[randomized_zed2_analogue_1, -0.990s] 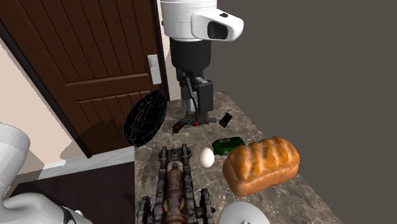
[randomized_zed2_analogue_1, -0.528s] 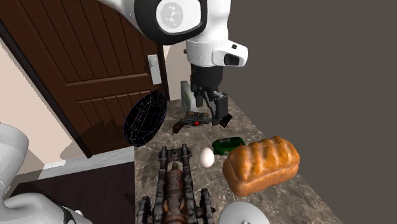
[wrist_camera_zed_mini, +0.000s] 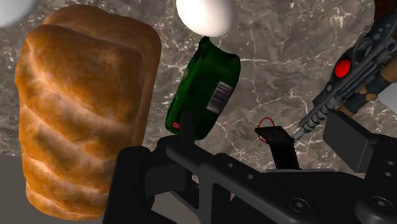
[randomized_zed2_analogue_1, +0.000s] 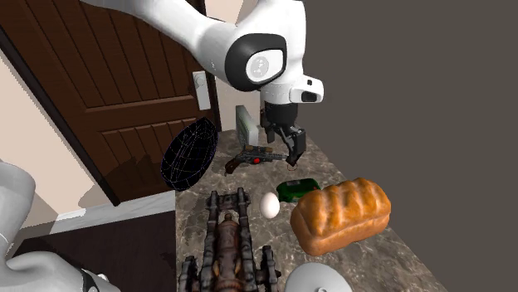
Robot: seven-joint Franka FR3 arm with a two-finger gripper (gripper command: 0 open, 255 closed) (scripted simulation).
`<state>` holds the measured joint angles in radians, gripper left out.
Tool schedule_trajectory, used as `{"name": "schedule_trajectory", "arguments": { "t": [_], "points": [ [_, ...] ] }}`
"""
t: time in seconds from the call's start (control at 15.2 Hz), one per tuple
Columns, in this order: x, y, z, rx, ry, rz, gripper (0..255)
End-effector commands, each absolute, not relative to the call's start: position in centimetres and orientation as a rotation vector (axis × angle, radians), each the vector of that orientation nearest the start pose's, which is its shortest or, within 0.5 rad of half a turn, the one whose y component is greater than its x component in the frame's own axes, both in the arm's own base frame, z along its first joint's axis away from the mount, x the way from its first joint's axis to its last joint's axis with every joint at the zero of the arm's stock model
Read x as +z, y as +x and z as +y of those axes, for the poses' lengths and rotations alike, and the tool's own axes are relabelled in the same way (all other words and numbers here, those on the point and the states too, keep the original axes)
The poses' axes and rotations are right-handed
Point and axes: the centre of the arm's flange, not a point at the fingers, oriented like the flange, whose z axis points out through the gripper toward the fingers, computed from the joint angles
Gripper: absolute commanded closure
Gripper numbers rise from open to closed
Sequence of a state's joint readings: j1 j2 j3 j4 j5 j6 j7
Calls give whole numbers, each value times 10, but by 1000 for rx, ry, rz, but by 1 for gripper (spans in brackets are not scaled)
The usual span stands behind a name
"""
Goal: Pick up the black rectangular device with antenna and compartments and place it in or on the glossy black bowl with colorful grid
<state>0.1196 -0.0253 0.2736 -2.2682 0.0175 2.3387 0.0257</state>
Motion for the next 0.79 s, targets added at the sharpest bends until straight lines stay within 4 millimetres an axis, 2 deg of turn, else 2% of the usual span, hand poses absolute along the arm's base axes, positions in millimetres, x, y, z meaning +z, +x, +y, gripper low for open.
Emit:
{"name": "schedule_trajectory", "arguments": {
  "t": [0.0,0.73],
  "points": [
    [360,497,215,-161,-3051,-592,0],
    [275,556,308,-249,-2977,-805,0]
  ]
}}
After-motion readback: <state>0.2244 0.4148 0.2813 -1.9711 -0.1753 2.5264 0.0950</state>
